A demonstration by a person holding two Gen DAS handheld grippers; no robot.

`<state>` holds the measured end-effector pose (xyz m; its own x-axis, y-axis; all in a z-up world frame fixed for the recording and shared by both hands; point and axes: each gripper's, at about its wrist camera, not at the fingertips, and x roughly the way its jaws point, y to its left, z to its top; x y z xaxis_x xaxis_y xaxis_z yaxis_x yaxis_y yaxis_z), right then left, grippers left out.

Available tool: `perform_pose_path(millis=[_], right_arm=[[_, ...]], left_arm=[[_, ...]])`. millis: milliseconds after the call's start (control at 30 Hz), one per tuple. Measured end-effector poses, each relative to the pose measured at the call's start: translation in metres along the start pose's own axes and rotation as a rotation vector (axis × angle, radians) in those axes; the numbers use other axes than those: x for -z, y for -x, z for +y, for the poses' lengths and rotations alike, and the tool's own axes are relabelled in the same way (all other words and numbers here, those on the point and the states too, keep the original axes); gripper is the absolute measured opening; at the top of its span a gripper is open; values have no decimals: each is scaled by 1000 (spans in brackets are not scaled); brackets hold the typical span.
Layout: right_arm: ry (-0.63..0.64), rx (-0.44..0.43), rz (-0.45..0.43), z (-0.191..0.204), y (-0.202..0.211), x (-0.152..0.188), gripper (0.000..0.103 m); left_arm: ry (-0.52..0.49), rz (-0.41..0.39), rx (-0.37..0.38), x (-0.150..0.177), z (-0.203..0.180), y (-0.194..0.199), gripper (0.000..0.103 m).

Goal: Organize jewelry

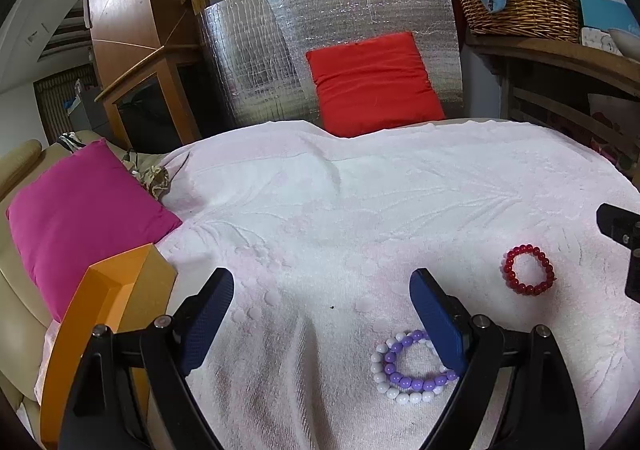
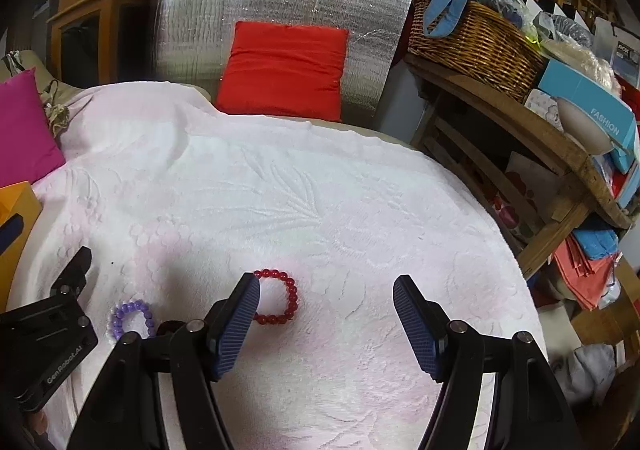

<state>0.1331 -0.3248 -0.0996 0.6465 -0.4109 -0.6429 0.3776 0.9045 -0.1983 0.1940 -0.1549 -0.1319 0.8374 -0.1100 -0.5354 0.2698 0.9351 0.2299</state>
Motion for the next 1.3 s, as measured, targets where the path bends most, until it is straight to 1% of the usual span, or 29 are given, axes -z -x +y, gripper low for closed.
perform_pose_path(millis=[433, 667, 833, 1100, 1300], right_arm=[[-20, -18, 25, -1, -9, 0, 73], [-54, -37, 52, -5, -18, -1, 73], [-90, -69, 88, -8, -30, -1, 73], [-110, -87, 126, -7, -43, -1, 73], [-155, -128, 169, -12, -58, 0, 73]], left_arm=[[-1, 0, -1, 0, 1, 0, 90], [-4, 0, -6, 1, 0, 0, 90], [-7, 0, -6, 1, 1, 0, 90], [-8, 1, -5, 2, 3, 0, 90], [-14, 4, -6, 2, 4, 0, 90]])
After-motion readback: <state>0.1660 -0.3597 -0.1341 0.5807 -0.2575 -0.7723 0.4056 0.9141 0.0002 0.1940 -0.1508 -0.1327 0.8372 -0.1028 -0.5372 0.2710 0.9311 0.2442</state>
